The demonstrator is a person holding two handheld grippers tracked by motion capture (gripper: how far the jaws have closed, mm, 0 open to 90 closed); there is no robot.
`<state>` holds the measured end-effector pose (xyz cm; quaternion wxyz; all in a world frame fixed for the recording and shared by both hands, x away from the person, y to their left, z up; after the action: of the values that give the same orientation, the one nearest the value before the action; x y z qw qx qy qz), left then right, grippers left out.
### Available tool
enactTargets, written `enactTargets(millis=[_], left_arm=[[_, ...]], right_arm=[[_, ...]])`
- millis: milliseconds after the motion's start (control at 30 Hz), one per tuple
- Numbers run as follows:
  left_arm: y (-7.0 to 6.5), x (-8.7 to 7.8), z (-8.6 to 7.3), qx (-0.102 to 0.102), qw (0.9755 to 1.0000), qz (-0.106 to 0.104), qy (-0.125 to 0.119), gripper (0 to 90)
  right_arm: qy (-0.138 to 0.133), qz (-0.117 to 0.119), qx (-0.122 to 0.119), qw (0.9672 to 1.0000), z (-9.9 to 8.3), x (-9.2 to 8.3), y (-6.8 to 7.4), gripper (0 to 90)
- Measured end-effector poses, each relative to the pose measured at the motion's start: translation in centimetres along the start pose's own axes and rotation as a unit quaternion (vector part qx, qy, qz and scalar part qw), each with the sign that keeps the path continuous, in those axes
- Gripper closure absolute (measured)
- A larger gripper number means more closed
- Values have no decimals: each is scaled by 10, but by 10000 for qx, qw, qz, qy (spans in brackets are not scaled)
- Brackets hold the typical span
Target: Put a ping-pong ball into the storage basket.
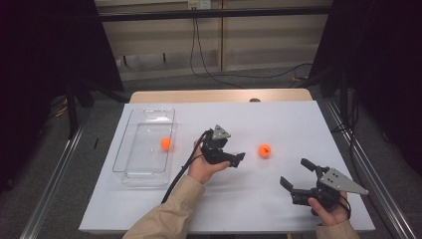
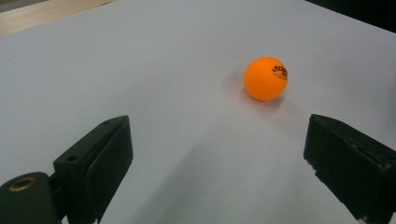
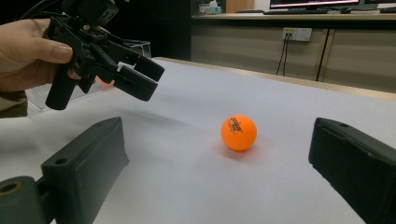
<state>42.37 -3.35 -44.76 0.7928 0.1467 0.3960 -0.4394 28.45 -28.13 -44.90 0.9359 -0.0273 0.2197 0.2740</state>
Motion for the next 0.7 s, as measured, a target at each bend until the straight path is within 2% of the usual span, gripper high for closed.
enactTargets(millis=[700], left_arm=[[-7, 16, 3, 43, 10000, -28, -49, 81]], right_arm=[[-2, -3, 1, 10000, 0, 0, 0, 38]])
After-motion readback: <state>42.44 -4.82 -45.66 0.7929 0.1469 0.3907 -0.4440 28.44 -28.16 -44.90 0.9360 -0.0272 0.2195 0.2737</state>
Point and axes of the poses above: each handheld gripper's, and its own axes: x roughly forward along the jaws, z roughly out of its top, y roughly to its left, the point moved 4 cm from there along x, roughly forward along the jaws, and after that the axes turned 14 degrees about y, right-handed, at the moved point
